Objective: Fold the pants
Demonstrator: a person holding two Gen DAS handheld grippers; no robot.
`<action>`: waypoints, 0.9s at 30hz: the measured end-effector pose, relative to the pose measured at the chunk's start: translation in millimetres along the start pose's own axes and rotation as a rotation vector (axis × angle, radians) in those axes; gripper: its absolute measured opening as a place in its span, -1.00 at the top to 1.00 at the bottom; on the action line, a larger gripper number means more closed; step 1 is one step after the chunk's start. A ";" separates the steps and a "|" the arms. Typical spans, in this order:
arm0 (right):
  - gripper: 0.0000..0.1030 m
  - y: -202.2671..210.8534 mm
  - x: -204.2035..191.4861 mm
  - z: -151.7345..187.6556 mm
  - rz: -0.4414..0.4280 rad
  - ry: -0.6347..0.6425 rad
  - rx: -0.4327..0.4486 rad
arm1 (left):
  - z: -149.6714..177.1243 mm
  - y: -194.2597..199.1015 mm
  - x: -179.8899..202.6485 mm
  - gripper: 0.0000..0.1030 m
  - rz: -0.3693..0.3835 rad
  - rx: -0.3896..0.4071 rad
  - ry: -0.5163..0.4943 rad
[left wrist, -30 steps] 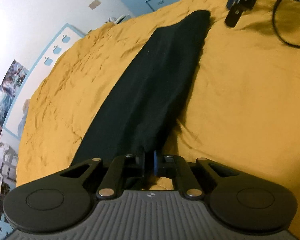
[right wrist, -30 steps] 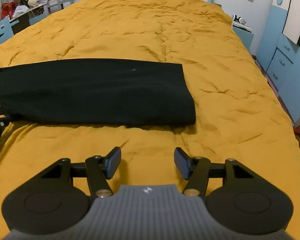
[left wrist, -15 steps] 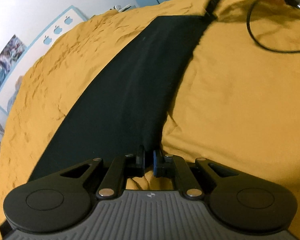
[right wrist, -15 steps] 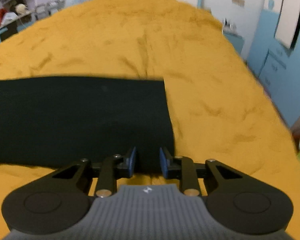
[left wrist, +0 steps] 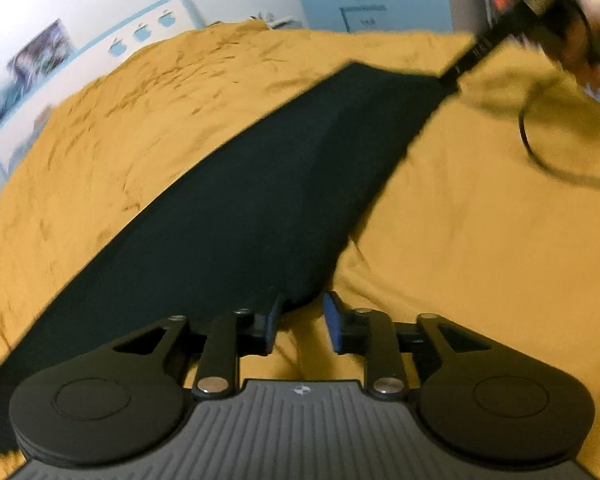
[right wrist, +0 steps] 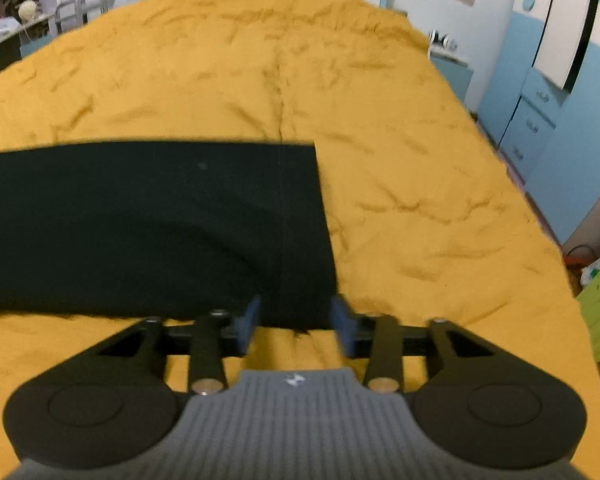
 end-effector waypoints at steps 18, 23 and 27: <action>-0.14 25.8 -178.2 -11.9 -0.195 0.055 -0.002 | 140.8 90.9 -309.6 0.39 -0.336 0.002 0.685; 0.00 9.5 -185.2 -16.2 -0.153 0.044 -0.019 | 204.0 95.0 -402.6 0.43 -0.522 -0.032 0.851; 0.00 -4.9 -194.2 -21.7 -0.138 0.057 -0.037 | 245.2 85.6 -448.1 0.26 -0.540 -0.079 1.057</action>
Point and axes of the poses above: each gripper's, at about its wrist camera, not at the fingertips, and y roughly against the way its jaws point, x to its right, z to its underside, the point moved 10 cm from there along -y, roughly the way its jaws point, and after that the axes turned 1 degree about -x, right-handed, at the moved point
